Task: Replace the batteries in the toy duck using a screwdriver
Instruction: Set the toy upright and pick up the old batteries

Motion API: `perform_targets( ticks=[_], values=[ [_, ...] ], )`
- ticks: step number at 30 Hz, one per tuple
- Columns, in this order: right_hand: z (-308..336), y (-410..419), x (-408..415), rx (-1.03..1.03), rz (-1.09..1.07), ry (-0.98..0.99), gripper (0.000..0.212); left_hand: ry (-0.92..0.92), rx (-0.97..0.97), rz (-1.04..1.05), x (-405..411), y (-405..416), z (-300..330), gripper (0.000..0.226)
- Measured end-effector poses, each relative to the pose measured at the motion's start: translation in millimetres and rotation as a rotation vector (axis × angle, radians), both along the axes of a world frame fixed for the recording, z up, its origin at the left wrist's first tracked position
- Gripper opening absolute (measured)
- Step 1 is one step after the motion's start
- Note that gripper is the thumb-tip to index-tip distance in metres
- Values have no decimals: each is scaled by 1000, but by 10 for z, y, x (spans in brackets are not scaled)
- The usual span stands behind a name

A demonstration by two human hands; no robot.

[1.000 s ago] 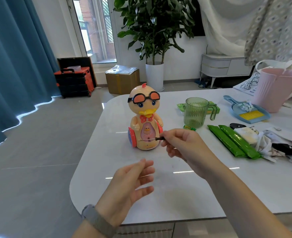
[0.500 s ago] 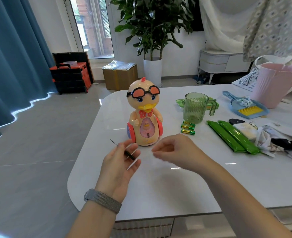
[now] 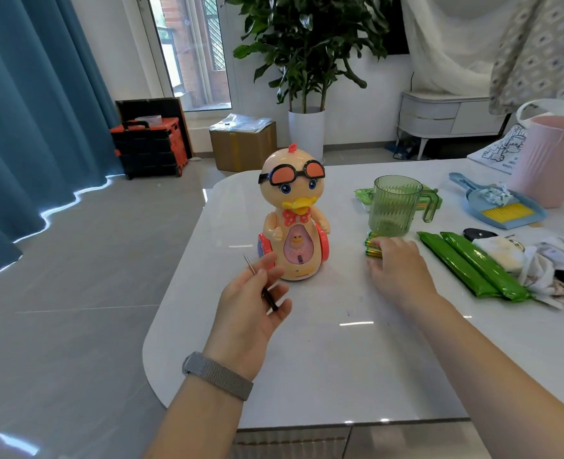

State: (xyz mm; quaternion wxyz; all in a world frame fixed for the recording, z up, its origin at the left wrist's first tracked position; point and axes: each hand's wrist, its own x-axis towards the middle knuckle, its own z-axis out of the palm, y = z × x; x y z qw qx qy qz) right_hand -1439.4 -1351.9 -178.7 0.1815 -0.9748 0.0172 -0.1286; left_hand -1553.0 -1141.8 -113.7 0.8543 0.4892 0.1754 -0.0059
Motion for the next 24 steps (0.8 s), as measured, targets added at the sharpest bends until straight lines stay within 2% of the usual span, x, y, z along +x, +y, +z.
perform_targets(
  ticks=[4, 10, 13, 15, 17, 18, 20, 21, 24],
  values=[
    [-52, -24, 19, -121, -27, 59, 38, -84, 56, -10, -25, -33, 40, 28],
    [-46, -65, 114, -144, -87, 97, 39, -28, 79, 28, -44, -18, 13, 29],
    [-59, -60, 131, -170, -37, 77, 34, 14, 56, 24, -48, 4, 10, 29],
    [-97, -50, 140, -122, 17, -13, 29, 56, 30, 0, -40, 16, 13, 28],
    [-85, -61, 161, 15, 24, -74, 13, 102, -13, -33, -30, 20, 11, 28],
    [-58, -76, 181, 42, 18, -82, 14, 118, -31, -51, -28, 18, 5, 28],
    [-15, -112, 228, -12, 21, -69, 37, 132, -38, -85, -29, 15, -13, 25],
    [-16, -136, 255, -59, 15, -62, 41, 134, -29, -101, -30, 15, -23, 22],
    [-59, -199, 304, -139, -37, 20, 36, 138, -1, -141, -32, 8, -41, 17]
  ],
)
